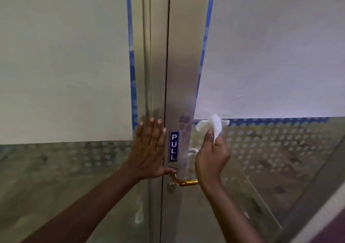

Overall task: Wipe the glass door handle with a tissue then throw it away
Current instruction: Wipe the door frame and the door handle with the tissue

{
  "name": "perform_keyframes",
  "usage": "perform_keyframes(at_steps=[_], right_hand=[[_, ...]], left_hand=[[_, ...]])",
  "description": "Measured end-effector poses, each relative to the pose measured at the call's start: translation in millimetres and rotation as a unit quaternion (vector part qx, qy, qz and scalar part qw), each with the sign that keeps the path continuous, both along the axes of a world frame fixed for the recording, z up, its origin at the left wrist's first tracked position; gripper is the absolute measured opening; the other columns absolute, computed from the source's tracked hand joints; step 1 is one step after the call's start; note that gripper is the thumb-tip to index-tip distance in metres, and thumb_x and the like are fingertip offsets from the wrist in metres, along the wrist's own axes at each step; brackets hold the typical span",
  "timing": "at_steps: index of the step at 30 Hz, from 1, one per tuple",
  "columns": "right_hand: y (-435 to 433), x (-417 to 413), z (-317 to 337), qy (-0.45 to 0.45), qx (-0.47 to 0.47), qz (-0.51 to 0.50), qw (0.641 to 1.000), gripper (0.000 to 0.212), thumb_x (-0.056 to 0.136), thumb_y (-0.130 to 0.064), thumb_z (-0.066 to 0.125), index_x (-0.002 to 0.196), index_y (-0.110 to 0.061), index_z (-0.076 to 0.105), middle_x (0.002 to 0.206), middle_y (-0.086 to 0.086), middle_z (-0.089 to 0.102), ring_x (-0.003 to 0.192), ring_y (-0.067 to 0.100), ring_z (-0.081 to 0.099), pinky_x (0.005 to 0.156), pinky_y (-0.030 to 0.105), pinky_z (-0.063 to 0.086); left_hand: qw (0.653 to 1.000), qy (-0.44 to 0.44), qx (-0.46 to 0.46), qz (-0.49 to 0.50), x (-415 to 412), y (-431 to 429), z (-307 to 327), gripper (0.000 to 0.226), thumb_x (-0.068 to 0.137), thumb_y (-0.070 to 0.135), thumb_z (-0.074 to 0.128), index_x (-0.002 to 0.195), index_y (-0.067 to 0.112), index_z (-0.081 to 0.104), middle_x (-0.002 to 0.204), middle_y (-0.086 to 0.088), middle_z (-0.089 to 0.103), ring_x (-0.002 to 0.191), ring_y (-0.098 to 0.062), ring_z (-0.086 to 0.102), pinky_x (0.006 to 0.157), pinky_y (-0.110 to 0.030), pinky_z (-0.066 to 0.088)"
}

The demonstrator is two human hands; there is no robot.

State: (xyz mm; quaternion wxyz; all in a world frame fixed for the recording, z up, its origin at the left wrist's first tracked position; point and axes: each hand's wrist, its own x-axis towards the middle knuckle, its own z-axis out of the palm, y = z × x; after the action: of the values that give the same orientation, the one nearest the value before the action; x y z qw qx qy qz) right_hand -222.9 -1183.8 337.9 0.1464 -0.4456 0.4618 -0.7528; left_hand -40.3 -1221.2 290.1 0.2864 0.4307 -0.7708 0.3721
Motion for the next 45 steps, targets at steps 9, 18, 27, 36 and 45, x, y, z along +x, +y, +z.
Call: perform_keyframes(at_steps=[9, 18, 27, 36, 45], right_hand=[[-96.5, 4.4, -28.1, 0.514, -0.22, -0.029, 0.828, 0.069, 0.07, 0.018, 0.066, 0.133, 0.012, 0.038, 0.138, 0.034, 0.038, 0.142, 0.037, 0.019, 0.113, 0.058, 0.022], [-115.5, -61.1, -55.2, 0.751, -0.263, 0.037, 0.605, 0.034, 0.099, -0.008, 0.036, 0.125, 0.002, 0.057, 0.131, 0.022, 0.054, 0.134, 0.033, 0.039, 0.115, 0.047, 0.026], [-128.2, -56.8, -9.2, 0.722, -0.278, 0.017, 0.633, 0.039, 0.095, -0.005, 0.036, 0.13, 0.007, 0.05, 0.138, 0.026, 0.046, 0.138, 0.037, 0.034, 0.115, 0.05, 0.024], [-131.0, -64.8, -7.2, 0.777, -0.286, 0.075, 0.555, 0.035, 0.097, -0.009, 0.044, 0.129, 0.003, 0.052, 0.137, 0.021, 0.05, 0.134, 0.03, 0.041, 0.116, 0.044, 0.026], [-118.9, -64.6, -7.9, 0.812, -0.291, 0.114, 0.493, 0.032, 0.094, -0.011, 0.048, 0.121, 0.0, 0.061, 0.13, 0.017, 0.059, 0.126, 0.027, 0.052, 0.11, 0.04, 0.037]], left_hand=[[0.999, 0.017, -0.034, 0.021, -3.2, -41.0, -3.7, 0.121, 0.082, 0.089, 0.016, 0.151, -0.01, 0.006, 0.162, -0.027, -0.008, 0.151, -0.041, -0.002, 0.123, -0.055, -0.003], [0.996, 0.011, -0.073, 0.043, -2.9, -45.9, -7.4, 0.125, 0.079, 0.091, 0.017, 0.15, -0.011, 0.007, 0.162, -0.028, -0.006, 0.151, -0.042, -0.003, 0.123, -0.054, -0.004], [0.996, 0.021, -0.069, 0.049, -6.3, -48.6, -8.6, 0.12, 0.08, 0.088, 0.009, 0.152, -0.008, 0.005, 0.163, -0.025, -0.006, 0.151, -0.04, -0.002, 0.123, -0.054, -0.002], [0.995, 0.014, -0.075, 0.057, -7.4, -45.3, -6.0, 0.116, 0.082, 0.085, 0.008, 0.151, -0.009, 0.008, 0.162, -0.026, -0.004, 0.151, -0.041, 0.0, 0.123, -0.055, -0.001], [0.995, 0.019, -0.084, 0.056, -9.1, -43.5, -3.4, 0.114, 0.083, 0.083, 0.007, 0.152, -0.007, 0.004, 0.163, -0.024, -0.006, 0.152, -0.039, -0.002, 0.123, -0.054, -0.001]])
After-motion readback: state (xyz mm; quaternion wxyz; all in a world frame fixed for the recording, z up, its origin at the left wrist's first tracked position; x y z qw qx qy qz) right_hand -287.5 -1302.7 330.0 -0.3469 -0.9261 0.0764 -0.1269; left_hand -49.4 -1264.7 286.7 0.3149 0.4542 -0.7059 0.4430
